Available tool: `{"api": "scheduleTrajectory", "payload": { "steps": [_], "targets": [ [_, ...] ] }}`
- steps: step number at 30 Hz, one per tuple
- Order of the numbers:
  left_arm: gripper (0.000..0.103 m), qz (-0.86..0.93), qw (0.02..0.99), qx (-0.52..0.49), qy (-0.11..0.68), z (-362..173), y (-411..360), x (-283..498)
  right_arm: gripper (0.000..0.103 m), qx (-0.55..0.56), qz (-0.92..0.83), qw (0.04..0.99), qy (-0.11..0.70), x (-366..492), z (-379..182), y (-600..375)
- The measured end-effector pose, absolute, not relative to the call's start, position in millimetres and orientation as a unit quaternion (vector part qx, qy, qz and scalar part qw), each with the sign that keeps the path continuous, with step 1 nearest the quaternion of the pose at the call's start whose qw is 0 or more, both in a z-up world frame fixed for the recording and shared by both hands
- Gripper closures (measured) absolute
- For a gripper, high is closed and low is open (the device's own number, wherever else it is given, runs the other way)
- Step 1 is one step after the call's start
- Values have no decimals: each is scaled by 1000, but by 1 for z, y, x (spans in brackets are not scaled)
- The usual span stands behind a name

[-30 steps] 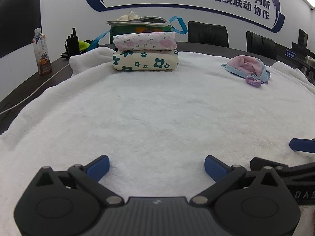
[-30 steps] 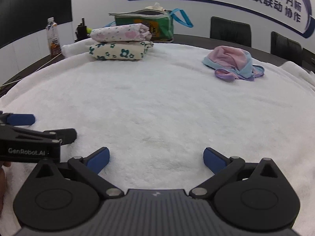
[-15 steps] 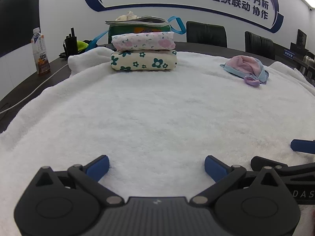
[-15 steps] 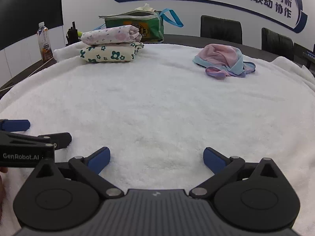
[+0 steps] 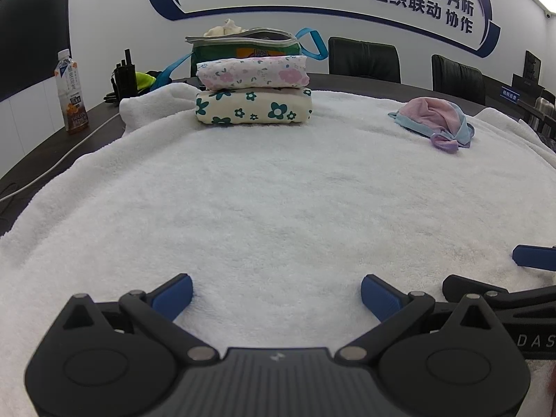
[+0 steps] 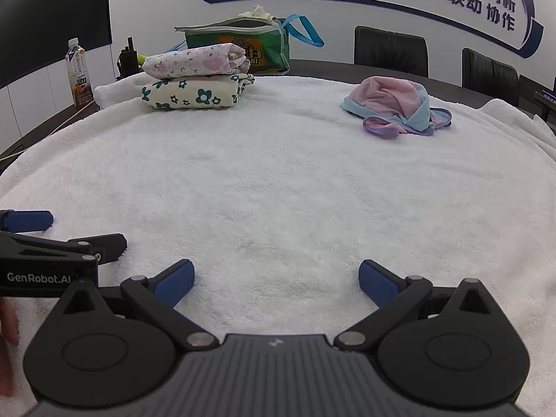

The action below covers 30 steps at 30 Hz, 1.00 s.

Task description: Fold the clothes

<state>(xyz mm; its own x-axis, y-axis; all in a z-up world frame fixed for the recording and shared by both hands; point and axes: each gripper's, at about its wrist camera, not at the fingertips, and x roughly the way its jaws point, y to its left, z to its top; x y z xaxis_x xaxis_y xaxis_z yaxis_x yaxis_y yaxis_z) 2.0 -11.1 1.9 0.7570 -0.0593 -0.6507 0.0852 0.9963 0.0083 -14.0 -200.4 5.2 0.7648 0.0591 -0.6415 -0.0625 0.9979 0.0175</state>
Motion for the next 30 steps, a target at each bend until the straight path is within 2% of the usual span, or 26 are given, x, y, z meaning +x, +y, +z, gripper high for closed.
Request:
{"api": "scheduleTrajectory", "payload": {
  "steps": [30],
  "targets": [
    [0, -36, 935, 21, 353, 3, -12, 4, 1, -2, 34, 939, 342, -12, 5, -202]
  ]
}}
